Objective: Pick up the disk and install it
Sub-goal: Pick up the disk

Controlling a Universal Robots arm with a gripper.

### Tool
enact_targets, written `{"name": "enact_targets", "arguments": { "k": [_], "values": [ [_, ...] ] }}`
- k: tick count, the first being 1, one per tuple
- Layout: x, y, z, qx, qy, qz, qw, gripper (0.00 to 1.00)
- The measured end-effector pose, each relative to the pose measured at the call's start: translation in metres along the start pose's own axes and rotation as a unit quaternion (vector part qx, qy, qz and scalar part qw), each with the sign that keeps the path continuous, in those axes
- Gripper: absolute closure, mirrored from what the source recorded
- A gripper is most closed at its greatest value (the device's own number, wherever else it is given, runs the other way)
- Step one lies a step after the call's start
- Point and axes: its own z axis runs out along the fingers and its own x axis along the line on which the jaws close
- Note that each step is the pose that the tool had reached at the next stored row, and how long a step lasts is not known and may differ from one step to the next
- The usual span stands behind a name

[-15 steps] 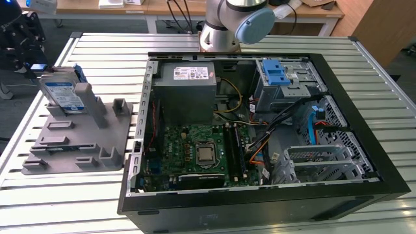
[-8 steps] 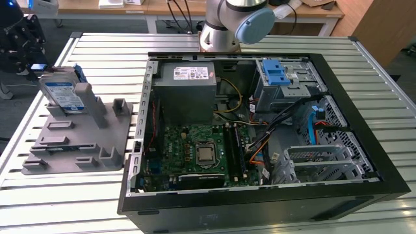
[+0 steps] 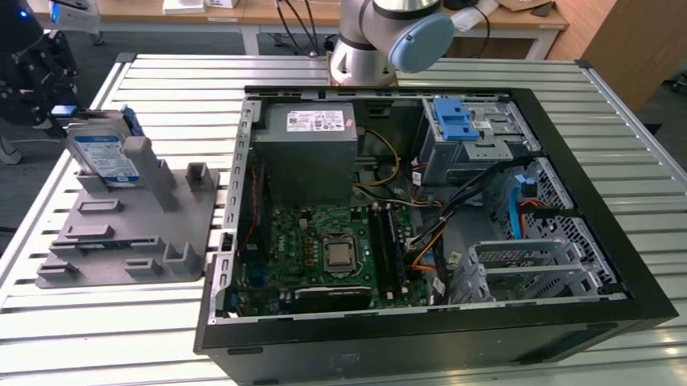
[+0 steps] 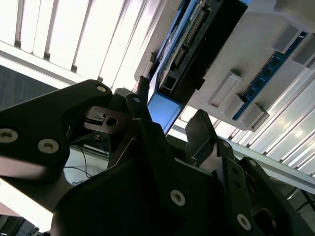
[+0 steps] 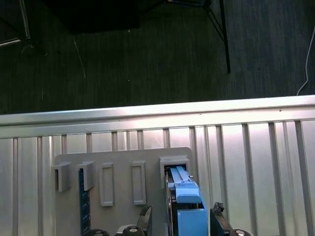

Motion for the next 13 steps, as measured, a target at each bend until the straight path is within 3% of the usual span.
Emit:
{"name": "enact_targets", "arguments": {
  "k": [10, 11, 13],
  "values": [
    [0.0002, -0.0002, 0.0100, -0.0001, -0.0001, 0.000, 1.0000, 0.44],
    [0.0002, -0.0002, 0.0104, 0.0000, -0.0001, 0.000, 1.0000, 0.51],
    [0.0002, -0.0002, 0.0109, -0.0001, 0.0000, 0.000, 1.0000, 0.51]
  ]
}}
